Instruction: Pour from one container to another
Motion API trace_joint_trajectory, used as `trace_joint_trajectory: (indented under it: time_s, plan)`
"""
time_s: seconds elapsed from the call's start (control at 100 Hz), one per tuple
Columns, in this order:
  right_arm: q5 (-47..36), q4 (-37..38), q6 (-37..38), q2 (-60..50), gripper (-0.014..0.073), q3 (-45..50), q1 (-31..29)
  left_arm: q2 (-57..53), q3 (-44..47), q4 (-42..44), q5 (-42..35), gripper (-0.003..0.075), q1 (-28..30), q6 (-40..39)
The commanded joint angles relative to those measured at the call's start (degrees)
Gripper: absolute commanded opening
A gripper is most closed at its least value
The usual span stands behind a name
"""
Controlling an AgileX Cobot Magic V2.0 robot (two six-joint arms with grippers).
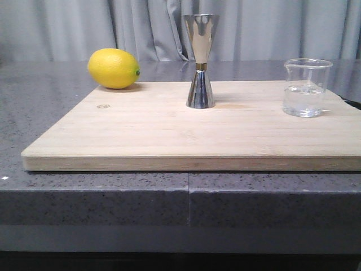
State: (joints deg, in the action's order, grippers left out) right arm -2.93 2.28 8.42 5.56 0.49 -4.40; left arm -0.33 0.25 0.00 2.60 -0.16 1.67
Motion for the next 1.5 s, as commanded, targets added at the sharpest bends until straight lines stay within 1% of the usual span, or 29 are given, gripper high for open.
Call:
trace_joint_trajectory:
  time_s: [0.0, 0.31, 0.6, 0.66, 0.76, 0.82, 0.87, 0.98, 1.06, 1.13, 1.3, 1.4, 1.49]
  plan:
    - [-4.2, 0.1, -0.2, 0.5, -0.0069, 1.6, 0.1, -1.3, 1.2, -0.6, -4.3, -0.0021, -0.6, -0.2]
    - [-4.2, 0.1, -0.2, 0.5, -0.0069, 1.6, 0.1, -1.3, 1.2, -0.6, -6.8, -0.0021, -0.6, -0.2]
    - [-4.2, 0.1, -0.1, 0.5, -0.0069, 1.6, 0.1, -1.3, 1.2, -1.1, -7.4, -0.0021, -0.6, -0.4]
    - [-4.2, -0.8, 0.0, 0.5, -0.0069, 1.6, 0.1, -1.3, 1.2, -4.8, -7.8, -0.0021, -0.6, -1.7]
    - [-4.1, -6.7, 0.0, 0.5, -0.0069, 1.4, 0.1, -1.3, 1.2, -14.0, -9.4, -0.0021, -0.6, -1.7]
    - [-2.3, -8.3, 0.0, 0.5, -0.0069, 0.2, 0.1, -1.3, 0.7, -18.3, -9.4, -0.0021, -0.6, -1.7]
    - [0.1, -8.3, 0.0, 0.5, -0.0069, -1.4, 0.1, -1.3, 0.0, -19.8, -8.7, -0.0021, -0.7, -1.7]
    - [6.2, -8.3, 0.0, 0.6, -0.0069, -6.4, 0.2, -0.7, -4.1, -20.2, -2.6, -0.0021, -1.7, -1.7]
    - [9.3, -8.3, 0.0, 1.3, -0.0069, -10.3, 0.2, 1.5, -7.8, -20.2, 1.7, -0.0021, -2.9, -1.7]
    - [10.8, -8.3, 0.0, 2.4, -0.0069, -13.6, 0.2, 4.2, -11.3, -20.2, 3.3, -0.0021, -4.2, -1.7]
    - [14.4, -8.3, -0.2, 5.7, -0.0067, -21.0, 0.2, 13.0, -20.2, -20.2, 4.6, -0.0021, -8.6, -0.1]
    - [17.7, -8.3, -0.2, 7.8, -0.0025, -24.5, 0.2, 18.6, -25.1, -20.2, 6.7, -0.002, -12.4, 2.4]
    - [19.7, -8.2, -0.3, 9.5, 0.0064, -27.2, 0.2, 23.8, -29.0, -20.2, 7.0, -0.002, -16.2, 5.1]
